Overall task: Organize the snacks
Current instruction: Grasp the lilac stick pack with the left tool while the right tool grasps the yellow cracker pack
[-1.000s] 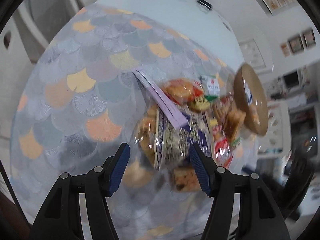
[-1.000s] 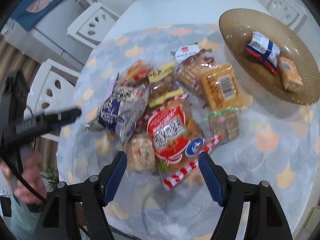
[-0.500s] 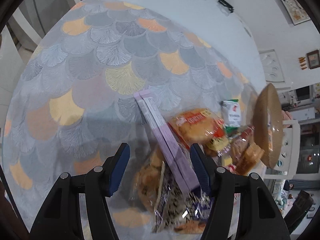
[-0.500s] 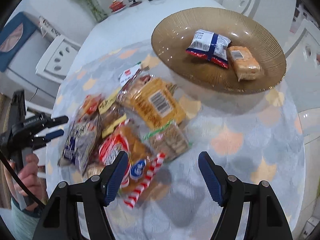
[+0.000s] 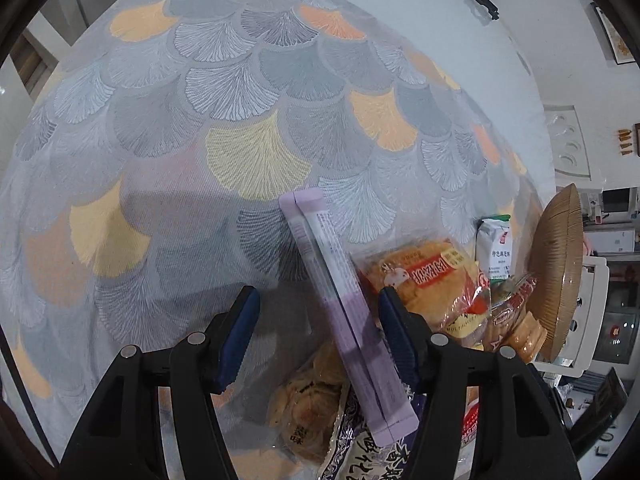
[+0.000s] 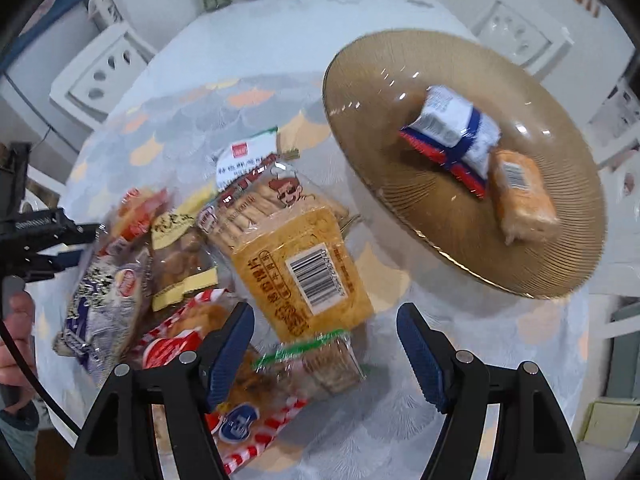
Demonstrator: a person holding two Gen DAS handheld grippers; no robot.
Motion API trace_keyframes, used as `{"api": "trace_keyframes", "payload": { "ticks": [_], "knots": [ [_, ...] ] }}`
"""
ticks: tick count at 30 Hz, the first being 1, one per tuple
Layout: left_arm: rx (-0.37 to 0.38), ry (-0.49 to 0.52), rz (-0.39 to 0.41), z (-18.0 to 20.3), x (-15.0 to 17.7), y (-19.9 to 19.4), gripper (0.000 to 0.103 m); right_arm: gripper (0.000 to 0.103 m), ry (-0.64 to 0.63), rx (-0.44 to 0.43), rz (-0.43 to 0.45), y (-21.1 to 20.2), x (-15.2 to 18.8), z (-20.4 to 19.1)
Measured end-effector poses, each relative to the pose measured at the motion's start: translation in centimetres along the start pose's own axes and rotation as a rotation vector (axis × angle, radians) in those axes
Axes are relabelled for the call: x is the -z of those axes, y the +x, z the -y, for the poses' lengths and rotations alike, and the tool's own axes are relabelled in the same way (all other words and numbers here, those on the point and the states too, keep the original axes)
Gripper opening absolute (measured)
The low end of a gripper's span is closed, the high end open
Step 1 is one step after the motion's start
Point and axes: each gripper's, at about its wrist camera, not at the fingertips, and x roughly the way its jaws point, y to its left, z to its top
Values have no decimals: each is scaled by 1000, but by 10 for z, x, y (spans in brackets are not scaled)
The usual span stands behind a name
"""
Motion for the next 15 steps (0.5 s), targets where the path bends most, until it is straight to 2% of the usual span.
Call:
{"api": "trace_keyframes", "payload": {
  "ticks": [2,5,7,9,11,15],
  "knots": [
    [-2,8,-3,0,0,0,58,72,4,-10,-23,10,-3,2],
    [-39,28,-18,5,-1,3,51,72,2,-29,-35,19,-8,4],
    [-33,36,-35,9,3,3,38,72,-5,-39,-41,26,-12,4],
    [-8,35,-65,12,5,8,33,72,-7,-50,-53,33,-16,3],
    [-32,42,-50,17,7,9,22,69,-1,-77,-60,38,-20,3],
    [-20,47,-18,18,7,3,16,65,15,-81,-48,36,-20,5]
  ]
}}
